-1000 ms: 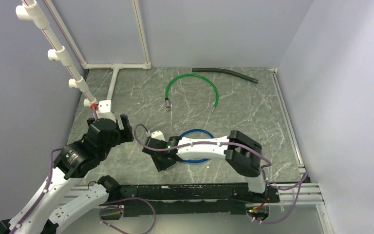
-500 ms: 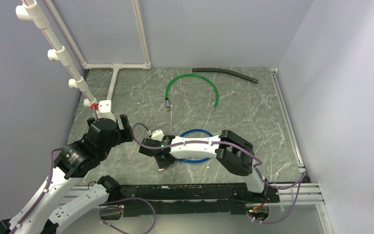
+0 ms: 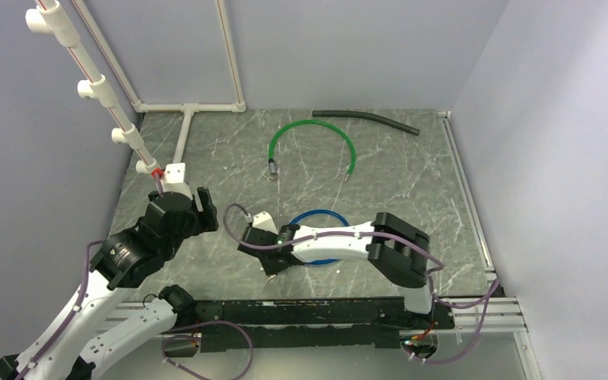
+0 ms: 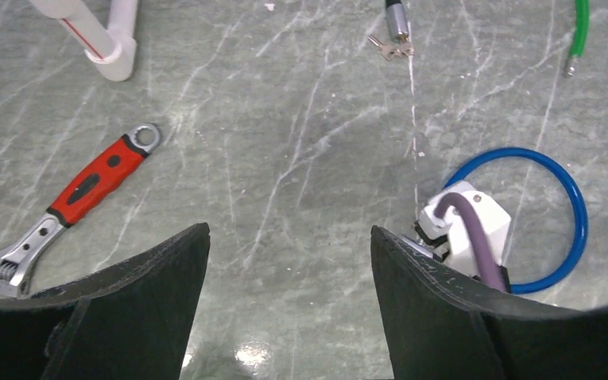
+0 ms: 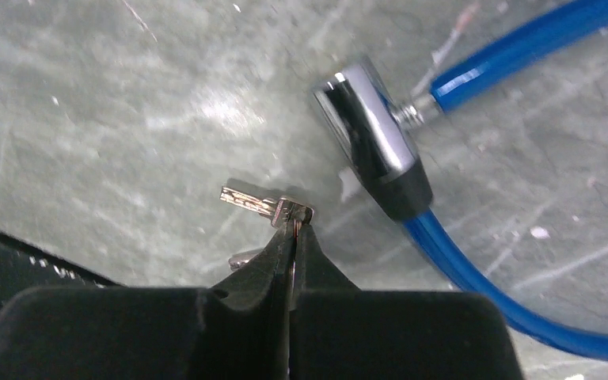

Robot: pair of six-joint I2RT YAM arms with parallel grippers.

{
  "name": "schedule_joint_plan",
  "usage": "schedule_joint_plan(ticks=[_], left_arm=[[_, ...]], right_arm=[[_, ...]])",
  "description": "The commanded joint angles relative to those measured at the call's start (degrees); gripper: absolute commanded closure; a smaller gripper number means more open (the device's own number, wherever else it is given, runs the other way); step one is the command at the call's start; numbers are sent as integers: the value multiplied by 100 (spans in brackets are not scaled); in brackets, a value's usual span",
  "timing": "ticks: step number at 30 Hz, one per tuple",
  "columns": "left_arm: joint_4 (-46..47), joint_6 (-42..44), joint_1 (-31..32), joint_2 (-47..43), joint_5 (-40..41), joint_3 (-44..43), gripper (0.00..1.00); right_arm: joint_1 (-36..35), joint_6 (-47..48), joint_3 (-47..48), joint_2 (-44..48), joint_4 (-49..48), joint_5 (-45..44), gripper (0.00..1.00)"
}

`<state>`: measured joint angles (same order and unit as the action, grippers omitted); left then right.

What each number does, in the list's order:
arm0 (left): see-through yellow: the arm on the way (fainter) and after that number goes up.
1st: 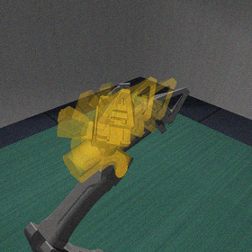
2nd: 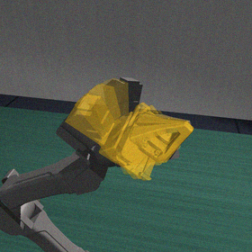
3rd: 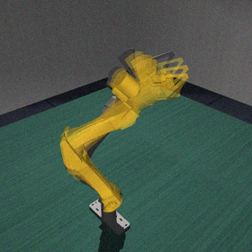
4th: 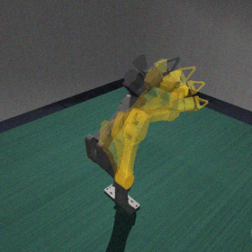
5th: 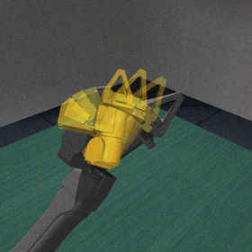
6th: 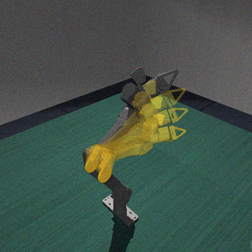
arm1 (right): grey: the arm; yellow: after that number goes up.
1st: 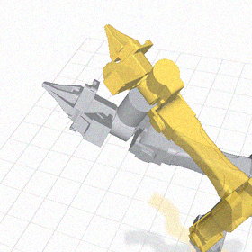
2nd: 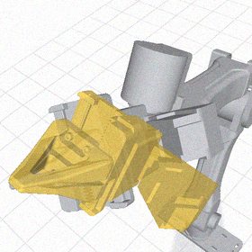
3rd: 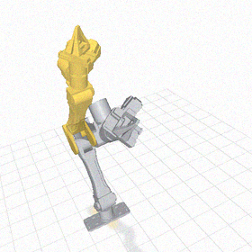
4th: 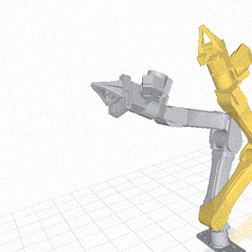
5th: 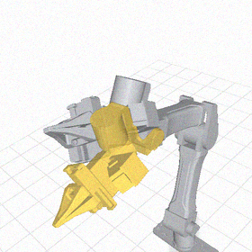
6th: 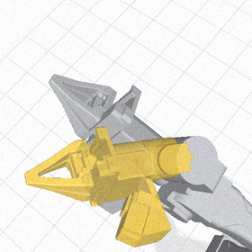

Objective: Unlock with the key

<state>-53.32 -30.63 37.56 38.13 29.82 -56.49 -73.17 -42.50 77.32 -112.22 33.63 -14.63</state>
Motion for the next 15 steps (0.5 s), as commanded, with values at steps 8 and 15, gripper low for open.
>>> schedule_joint_plan(ticks=[8,15], left_arm=[[720,308,14,-279,-939,195,31],[1813,354,12,-481,-2560,537,33]], right_arm=[[236,589,-1185,2045,-1538,-492,100],[853,747,-1723,3060,-2038,-76,100]])
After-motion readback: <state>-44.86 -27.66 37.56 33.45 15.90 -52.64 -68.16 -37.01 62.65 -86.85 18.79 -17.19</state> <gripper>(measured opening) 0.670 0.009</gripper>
